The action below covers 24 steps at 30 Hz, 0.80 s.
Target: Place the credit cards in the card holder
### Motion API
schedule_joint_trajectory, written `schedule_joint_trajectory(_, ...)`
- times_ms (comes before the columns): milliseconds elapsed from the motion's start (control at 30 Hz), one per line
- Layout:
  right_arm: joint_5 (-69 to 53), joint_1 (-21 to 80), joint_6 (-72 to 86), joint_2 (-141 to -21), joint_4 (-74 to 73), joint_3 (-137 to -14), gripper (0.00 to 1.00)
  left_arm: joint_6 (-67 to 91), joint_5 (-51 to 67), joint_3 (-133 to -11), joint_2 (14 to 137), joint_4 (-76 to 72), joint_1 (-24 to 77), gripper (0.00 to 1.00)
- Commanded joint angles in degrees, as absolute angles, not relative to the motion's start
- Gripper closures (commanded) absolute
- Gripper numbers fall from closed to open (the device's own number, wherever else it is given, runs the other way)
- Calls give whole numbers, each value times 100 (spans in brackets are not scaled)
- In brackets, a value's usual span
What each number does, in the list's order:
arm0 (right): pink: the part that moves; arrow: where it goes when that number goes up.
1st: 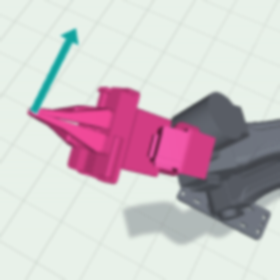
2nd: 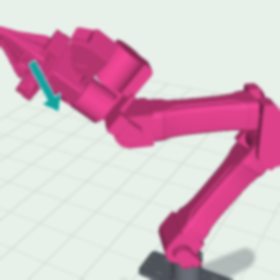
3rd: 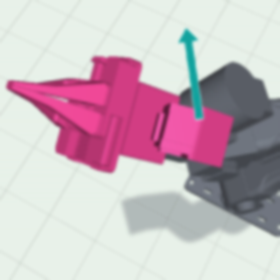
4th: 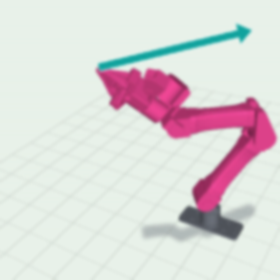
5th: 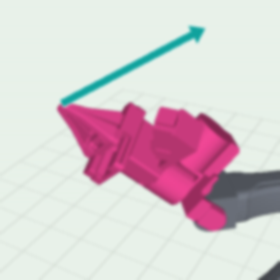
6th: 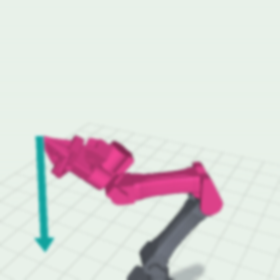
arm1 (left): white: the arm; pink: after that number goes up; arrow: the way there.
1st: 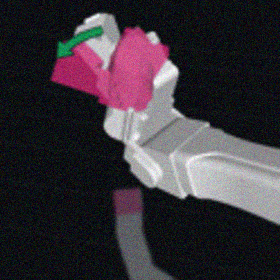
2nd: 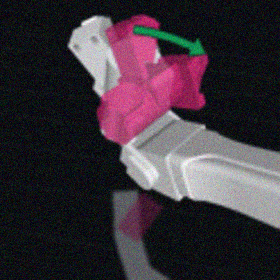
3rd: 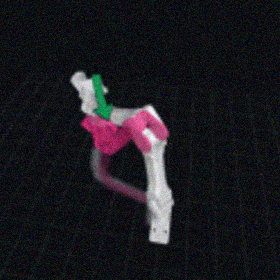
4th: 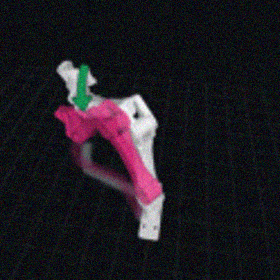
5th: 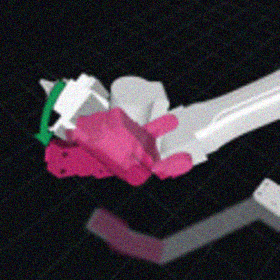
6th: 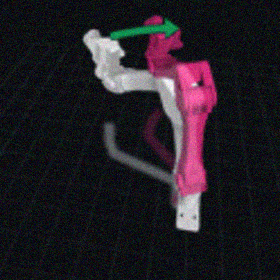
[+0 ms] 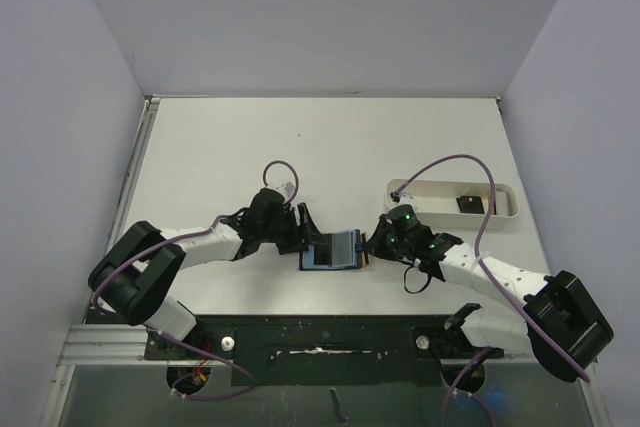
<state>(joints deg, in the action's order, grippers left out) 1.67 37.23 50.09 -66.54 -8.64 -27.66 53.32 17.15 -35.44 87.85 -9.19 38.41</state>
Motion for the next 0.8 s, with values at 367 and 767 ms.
schedule_joint_trajectory(367,290,3889,5115,-6654,-650,-2768,100,5437,1803,-3744,9268,-1102,3971,37)
schedule_joint_trajectory(767,1011,3911,4845,-6203,-1676,-3185,100,5537,1502,-4114,9141,-732,4166,37)
